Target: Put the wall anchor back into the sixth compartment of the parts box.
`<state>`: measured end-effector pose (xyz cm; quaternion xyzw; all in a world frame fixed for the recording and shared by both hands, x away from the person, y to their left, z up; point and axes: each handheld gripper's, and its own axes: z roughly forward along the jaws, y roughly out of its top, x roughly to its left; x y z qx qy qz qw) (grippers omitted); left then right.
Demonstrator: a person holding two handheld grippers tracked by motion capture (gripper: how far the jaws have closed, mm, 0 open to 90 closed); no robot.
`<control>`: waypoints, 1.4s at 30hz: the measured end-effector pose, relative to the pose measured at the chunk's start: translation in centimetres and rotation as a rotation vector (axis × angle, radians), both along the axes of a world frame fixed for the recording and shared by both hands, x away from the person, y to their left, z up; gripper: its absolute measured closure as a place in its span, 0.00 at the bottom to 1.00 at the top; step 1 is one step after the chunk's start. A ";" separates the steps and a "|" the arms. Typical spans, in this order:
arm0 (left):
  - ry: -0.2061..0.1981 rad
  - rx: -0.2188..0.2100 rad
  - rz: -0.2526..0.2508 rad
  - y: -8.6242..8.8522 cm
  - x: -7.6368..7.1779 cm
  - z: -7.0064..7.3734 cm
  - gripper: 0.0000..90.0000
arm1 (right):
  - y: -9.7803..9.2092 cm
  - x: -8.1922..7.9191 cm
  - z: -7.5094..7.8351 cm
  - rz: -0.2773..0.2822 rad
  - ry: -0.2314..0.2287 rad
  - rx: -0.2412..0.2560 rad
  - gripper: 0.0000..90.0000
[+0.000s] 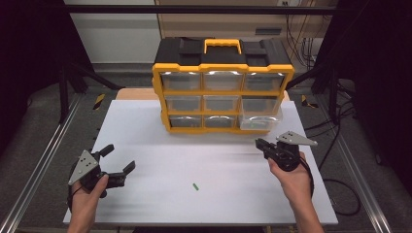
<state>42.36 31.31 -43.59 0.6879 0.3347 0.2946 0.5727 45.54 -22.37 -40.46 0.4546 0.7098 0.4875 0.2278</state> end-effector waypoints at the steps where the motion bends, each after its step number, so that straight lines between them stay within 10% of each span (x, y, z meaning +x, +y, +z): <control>1: 0.000 0.001 0.000 0.0 0.0 0.0 0.01 | -0.2 -0.1 0.2 -0.006 -0.005 0.001 0.94; 24: 0.004 0.000 0.017 0.4 -0.1 -0.1 0.01 | -0.2 0.4 9.2 0.011 -0.127 -0.043 0.94; 42: 0.005 0.002 0.014 0.4 -0.1 -0.1 0.01 | 0.8 5.6 12.6 0.024 -0.045 -0.149 0.94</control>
